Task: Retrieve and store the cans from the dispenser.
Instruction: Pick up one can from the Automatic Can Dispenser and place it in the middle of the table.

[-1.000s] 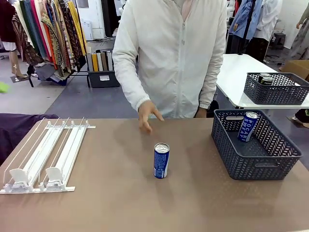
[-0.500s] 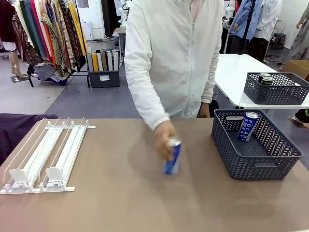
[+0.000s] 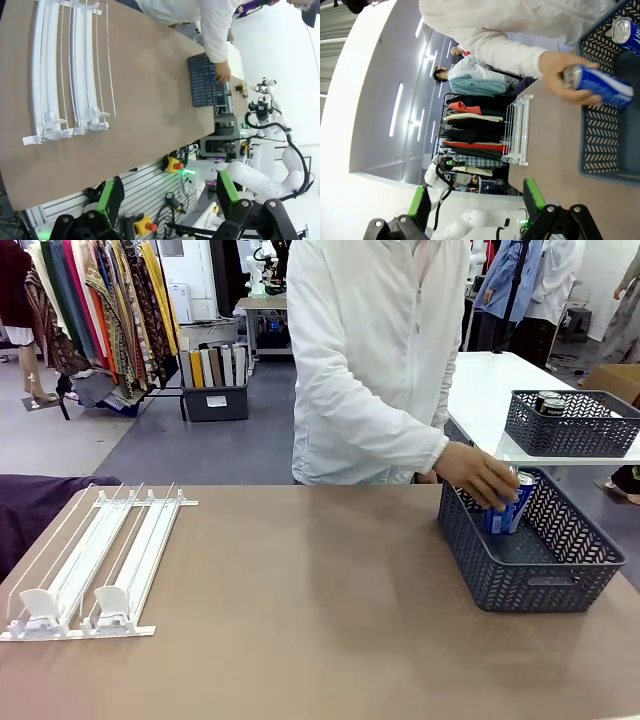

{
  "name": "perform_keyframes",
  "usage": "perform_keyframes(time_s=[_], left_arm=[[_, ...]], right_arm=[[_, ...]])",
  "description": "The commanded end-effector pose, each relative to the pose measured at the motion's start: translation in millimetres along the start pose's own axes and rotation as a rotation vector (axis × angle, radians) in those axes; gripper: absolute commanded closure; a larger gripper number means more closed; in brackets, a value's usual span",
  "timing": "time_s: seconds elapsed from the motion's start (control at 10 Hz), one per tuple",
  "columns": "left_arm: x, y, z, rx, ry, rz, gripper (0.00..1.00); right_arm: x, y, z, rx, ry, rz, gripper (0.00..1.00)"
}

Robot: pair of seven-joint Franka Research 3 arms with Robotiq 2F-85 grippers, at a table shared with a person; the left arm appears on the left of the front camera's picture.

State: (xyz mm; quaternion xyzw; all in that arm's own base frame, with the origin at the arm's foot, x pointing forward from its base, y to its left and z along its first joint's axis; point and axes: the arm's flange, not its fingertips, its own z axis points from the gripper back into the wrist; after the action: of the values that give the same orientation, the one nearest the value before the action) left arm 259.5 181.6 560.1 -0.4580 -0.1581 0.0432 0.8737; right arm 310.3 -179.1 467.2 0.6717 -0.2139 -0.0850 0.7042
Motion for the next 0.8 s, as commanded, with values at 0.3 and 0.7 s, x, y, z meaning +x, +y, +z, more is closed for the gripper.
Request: perform_keyframes(time_s=[0.3,0.7], left_arm=[[-1.0,-0.2,-0.4,-0.025,-0.002,0.009,0.00],[-1.0,-0.2,-0.4,-0.025,-0.002,0.009,0.00]], right_arm=[[0.0,0.8,0.7,-0.005,0.010,0.025,0.00],[0.0,0.8,0.7,-0.005,0.010,0.025,0.00]])
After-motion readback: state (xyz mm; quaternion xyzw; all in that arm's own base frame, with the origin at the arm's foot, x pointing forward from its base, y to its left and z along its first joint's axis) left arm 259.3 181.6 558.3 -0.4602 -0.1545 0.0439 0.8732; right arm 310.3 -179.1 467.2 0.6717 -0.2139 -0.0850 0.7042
